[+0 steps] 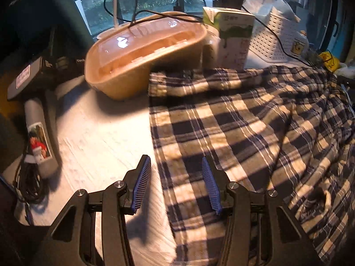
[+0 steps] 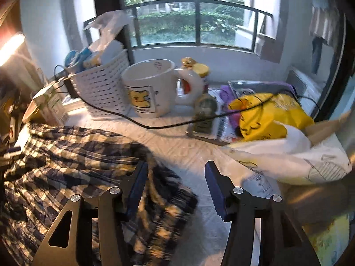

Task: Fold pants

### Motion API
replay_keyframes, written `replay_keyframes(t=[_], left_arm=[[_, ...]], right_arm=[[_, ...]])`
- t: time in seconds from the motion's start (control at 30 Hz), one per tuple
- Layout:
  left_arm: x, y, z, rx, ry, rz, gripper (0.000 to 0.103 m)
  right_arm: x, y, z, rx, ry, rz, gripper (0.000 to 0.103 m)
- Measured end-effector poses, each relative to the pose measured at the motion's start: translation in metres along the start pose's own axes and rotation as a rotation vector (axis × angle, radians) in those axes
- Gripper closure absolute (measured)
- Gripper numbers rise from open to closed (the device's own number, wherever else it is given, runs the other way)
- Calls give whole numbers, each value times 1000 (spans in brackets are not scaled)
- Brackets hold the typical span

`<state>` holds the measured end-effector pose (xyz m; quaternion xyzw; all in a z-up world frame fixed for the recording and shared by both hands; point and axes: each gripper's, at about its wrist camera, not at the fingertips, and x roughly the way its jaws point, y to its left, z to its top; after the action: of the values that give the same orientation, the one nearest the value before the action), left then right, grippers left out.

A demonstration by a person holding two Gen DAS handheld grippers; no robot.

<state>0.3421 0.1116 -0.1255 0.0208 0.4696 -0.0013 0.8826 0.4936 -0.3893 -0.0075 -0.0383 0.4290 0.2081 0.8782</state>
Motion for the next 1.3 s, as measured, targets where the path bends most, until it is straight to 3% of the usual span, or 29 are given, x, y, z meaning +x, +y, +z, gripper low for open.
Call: replay_keyframes(t=[0.23,0.43,0.6,0.73,0.8,0.87,0.93,1.17,1.3], left_arm=[[-3,9,-15,-28,-6,-34,55],[-3,9,-17,-17,-13,-37,55],[-5,9,-16,-24,-17,-36,55],[-4,8,-15,-22,-14,-36,55],[-5,9,-16,-22,-15,-37,55],[-5,8,-15,-24,-13,-35,55],[-5,9,-15,-25,-10,-33,55],[-11,9,-14,-27,-23,-16,55],[-18,19,-21,-62,-17,4,55]], right_arm=[[13,-24,-9,126,41,83,48],[-2,-28,-6,118,2,67,48],[10,-28,-9,113,38,64,61],[25,-7,-18,45,107,90,62],[26,5,-22,-12,102,51,62],[25,9,-24,-34,96,18,77],[23,13,-23,-49,74,-17,82],[18,21,-4,-171,-1,-221,82],[35,13,-7,-161,43,-249,80]])
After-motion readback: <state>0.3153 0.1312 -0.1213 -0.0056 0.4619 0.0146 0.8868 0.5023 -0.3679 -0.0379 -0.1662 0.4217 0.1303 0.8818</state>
